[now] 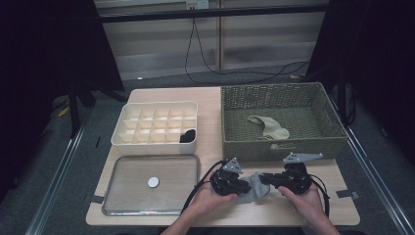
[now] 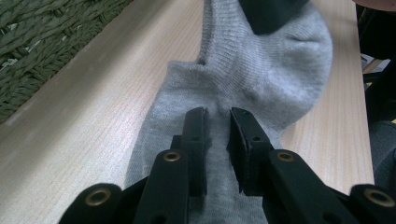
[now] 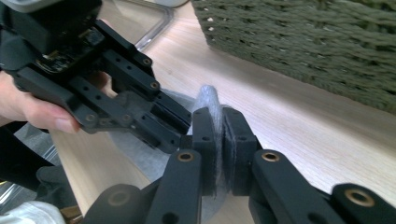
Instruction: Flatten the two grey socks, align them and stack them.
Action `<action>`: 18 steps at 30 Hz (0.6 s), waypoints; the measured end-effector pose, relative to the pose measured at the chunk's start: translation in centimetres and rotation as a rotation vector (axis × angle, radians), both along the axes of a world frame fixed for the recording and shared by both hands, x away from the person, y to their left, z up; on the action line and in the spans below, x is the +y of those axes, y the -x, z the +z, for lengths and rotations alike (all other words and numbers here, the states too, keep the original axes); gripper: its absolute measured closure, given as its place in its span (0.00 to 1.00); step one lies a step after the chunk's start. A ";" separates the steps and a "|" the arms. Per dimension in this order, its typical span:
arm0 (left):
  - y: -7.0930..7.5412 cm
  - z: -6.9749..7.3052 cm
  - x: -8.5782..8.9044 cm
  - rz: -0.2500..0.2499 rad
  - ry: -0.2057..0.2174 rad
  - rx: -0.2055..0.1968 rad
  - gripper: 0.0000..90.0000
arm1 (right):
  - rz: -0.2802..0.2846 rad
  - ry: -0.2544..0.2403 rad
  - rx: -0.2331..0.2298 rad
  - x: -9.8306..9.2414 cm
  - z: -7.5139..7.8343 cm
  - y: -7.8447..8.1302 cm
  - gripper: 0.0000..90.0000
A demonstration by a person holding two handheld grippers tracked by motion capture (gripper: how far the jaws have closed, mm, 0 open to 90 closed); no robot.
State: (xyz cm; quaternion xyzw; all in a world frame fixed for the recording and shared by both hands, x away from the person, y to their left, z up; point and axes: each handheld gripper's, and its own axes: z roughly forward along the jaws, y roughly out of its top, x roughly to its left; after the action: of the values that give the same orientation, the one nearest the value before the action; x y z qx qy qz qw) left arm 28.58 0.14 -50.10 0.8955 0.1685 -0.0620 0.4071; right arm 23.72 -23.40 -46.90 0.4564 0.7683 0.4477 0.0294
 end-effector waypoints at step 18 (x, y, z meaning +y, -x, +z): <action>0.5 0.7 0.8 -0.006 -0.016 -0.039 0.82 | 0.013 -0.022 -0.002 0.5 0.3 0.1 0.94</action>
State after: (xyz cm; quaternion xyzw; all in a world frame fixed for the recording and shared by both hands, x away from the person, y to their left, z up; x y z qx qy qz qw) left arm 28.06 0.94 -49.36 0.9003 0.1584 -0.0443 0.4030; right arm 23.67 -22.86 -46.63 0.4513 0.7662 0.4569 0.0225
